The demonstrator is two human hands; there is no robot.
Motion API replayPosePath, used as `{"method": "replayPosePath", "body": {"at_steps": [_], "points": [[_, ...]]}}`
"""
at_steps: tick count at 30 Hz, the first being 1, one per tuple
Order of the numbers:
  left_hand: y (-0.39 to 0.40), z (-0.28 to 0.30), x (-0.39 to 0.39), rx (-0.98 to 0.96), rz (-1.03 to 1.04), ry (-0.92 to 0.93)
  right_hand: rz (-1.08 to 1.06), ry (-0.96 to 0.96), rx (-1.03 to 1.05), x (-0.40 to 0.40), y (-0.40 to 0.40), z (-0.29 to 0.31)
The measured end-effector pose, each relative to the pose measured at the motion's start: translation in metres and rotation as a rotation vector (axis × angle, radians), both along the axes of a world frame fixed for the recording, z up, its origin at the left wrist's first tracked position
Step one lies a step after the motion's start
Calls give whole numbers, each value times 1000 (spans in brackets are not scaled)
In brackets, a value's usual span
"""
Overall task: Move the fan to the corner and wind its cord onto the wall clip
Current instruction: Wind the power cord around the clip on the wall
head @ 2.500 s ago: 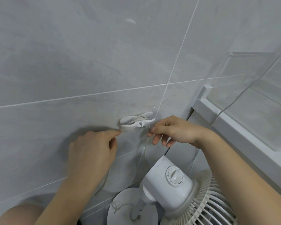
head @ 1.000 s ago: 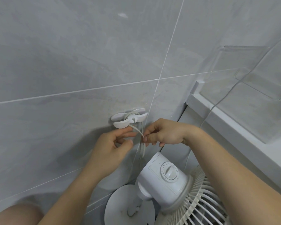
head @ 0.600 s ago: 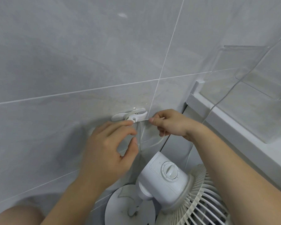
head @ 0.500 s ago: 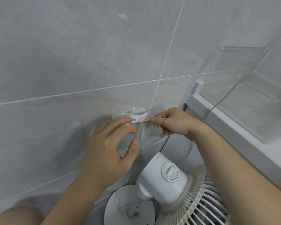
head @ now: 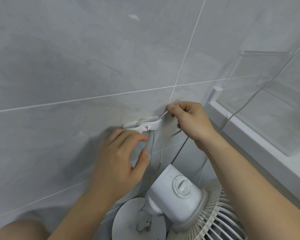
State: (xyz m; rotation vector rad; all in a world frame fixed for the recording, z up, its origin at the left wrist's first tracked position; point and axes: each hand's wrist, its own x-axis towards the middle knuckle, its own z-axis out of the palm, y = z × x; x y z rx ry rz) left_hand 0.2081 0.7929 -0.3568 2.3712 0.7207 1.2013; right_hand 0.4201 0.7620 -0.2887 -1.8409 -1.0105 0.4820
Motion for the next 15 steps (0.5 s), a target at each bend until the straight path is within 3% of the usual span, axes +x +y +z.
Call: {"method": "replayPosePath", "body": {"at_steps": [8,15], "points": [[-3,6,3,-21,9,-22,299,16,18,-13,-11,15],[-6,17,0,-47,-18,-45,402,95,-35,-21,-14,18]]}}
